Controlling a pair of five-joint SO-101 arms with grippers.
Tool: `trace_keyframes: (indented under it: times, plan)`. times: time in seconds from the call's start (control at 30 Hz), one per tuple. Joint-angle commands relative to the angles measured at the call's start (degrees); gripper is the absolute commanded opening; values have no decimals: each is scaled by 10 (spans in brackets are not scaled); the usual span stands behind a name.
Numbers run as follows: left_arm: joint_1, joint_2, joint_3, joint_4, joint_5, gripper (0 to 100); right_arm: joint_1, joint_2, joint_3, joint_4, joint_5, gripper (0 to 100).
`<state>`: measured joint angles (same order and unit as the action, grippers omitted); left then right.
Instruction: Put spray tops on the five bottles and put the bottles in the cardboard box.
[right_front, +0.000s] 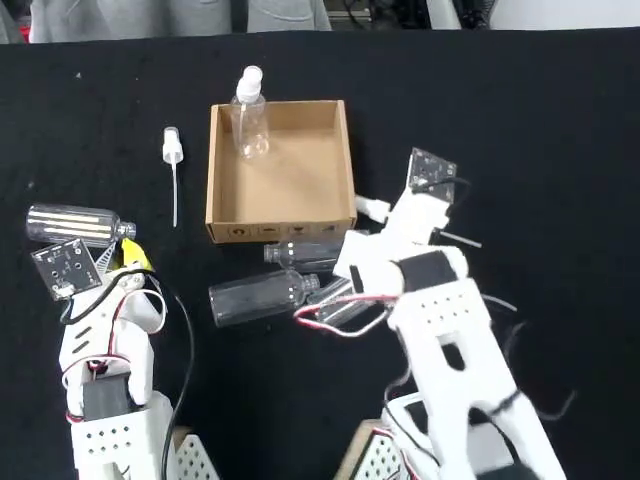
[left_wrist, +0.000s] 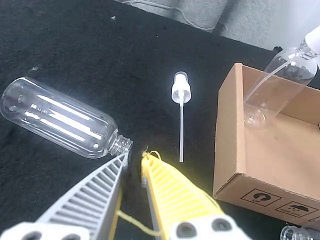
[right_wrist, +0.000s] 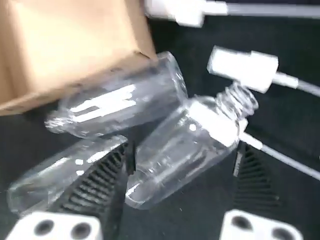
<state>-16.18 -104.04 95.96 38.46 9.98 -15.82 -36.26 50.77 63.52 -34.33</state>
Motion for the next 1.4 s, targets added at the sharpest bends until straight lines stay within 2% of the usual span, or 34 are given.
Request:
trace_keyframes:
  times: [0.0,0.43,0.53,0.6,0.73,0.87,1.1,1.37]
  plan:
    - [-6,-4,15,-11,-4,36,25,58,-47,-11,-25,276]
    - [-6,-4,15,-10,-4,37,27,153,-80,-36,-61,276]
    - [-6,-4,15,-10,-4,37,46,158,-84,-36,-61,275]
    - [-6,-4,15,-10,-4,37,58,155,-84,-34,-58,249]
    - [-6,-4,15,-10,-4,37,71,154,-84,-33,-55,134]
    - [-6,-4,15,-11,-4,37,72,154,-84,-32,-54,119]
    - [-6,-4,15,-11,-4,37,71,154,-153,82,-22,119]
    - [-6,-4,15,-11,-4,37,69,154,-228,202,71,117]
